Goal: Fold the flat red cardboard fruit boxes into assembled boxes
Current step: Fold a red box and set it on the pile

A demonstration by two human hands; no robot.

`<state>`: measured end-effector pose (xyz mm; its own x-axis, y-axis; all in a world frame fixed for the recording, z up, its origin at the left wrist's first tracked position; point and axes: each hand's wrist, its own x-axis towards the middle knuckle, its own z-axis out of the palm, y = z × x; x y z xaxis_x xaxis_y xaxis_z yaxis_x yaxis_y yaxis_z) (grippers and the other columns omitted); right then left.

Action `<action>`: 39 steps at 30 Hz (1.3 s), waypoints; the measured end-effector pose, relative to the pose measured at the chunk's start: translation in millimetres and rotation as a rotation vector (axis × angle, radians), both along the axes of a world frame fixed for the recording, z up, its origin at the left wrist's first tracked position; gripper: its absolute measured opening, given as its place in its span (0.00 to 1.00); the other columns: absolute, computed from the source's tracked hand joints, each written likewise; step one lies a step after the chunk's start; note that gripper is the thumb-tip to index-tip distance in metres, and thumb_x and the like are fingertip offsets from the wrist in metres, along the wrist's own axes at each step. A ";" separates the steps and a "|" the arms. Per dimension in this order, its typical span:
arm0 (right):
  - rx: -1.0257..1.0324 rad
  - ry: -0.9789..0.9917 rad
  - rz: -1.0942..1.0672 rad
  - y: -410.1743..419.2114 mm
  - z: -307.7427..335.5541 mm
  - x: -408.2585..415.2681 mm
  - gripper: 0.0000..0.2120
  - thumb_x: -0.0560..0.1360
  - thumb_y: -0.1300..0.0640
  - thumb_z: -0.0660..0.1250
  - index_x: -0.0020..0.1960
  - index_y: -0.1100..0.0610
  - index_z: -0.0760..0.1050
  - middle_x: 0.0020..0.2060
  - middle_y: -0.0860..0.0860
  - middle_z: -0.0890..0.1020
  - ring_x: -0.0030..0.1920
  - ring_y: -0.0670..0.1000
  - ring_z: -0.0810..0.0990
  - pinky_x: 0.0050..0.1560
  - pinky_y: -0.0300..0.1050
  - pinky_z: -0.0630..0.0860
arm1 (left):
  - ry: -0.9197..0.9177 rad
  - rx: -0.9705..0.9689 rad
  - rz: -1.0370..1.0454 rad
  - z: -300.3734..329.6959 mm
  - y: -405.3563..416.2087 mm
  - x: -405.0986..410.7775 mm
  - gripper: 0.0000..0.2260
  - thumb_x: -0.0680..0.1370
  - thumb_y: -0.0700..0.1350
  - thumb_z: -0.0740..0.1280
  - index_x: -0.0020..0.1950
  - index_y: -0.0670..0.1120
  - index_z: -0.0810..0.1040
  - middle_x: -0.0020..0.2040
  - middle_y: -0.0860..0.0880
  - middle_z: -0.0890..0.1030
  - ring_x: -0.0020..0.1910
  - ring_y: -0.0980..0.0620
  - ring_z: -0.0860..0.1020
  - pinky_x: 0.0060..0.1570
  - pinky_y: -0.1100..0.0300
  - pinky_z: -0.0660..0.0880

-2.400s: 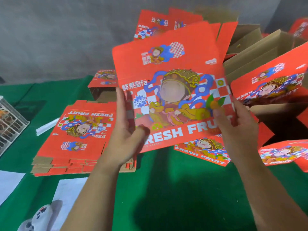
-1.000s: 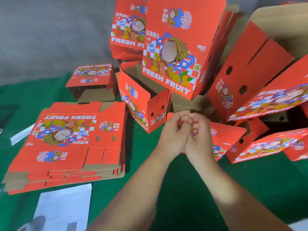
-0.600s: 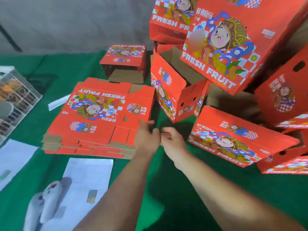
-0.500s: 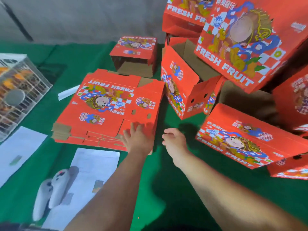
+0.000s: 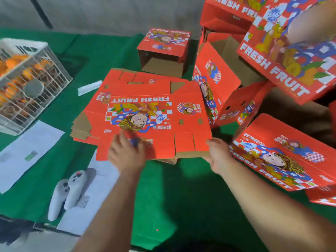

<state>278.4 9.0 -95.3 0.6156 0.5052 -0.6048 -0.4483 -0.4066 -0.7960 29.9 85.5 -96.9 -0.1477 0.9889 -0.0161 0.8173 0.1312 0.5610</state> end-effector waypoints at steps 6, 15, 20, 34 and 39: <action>0.014 -0.237 0.069 -25.6 21.4 26.9 0.11 0.84 0.60 0.63 0.63 0.50 0.78 0.56 0.54 0.84 0.54 0.57 0.83 0.47 0.55 0.85 | -0.100 -0.204 0.182 -4.3 17.5 -45.8 0.35 0.81 0.62 0.61 0.84 0.49 0.56 0.79 0.38 0.66 0.75 0.31 0.64 0.74 0.39 0.56; 0.152 -0.608 0.269 -57.1 66.9 33.8 0.03 0.77 0.48 0.70 0.48 0.45 0.81 0.41 0.46 0.87 0.41 0.43 0.83 0.44 0.43 0.77 | -0.973 -0.492 0.036 33.2 -7.0 -38.5 0.29 0.83 0.67 0.56 0.71 0.47 0.78 0.66 0.43 0.82 0.63 0.44 0.82 0.62 0.46 0.78; 0.220 -0.684 0.285 -64.0 101.3 31.0 0.15 0.77 0.43 0.62 0.55 0.48 0.83 0.47 0.40 0.84 0.41 0.27 0.77 0.39 0.24 0.70 | -0.900 -0.407 -0.179 66.1 -36.5 -4.0 0.30 0.81 0.70 0.57 0.76 0.52 0.71 0.64 0.51 0.82 0.56 0.58 0.84 0.53 0.55 0.82; 0.123 -0.220 0.473 -96.0 118.6 46.7 0.41 0.70 0.20 0.59 0.75 0.43 0.69 0.68 0.47 0.80 0.58 0.46 0.84 0.53 0.42 0.77 | -0.659 -0.004 -0.453 15.1 -79.7 3.7 0.56 0.68 0.50 0.81 0.85 0.51 0.46 0.74 0.54 0.62 0.78 0.49 0.60 0.78 0.49 0.59; 0.033 -0.441 0.466 -101.9 91.5 25.8 0.25 0.78 0.39 0.70 0.71 0.50 0.73 0.62 0.51 0.82 0.57 0.50 0.81 0.51 0.44 0.76 | -0.655 0.022 -0.478 -4.4 -81.7 1.6 0.46 0.71 0.37 0.81 0.81 0.46 0.56 0.68 0.53 0.63 0.75 0.46 0.63 0.78 0.42 0.62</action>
<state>304.2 -92.9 -3.8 0.5143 0.7938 -0.3245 0.1416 -0.4518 -0.8808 31.5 3.8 -101.4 0.3232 0.9439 0.0676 0.2869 -0.1658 0.9435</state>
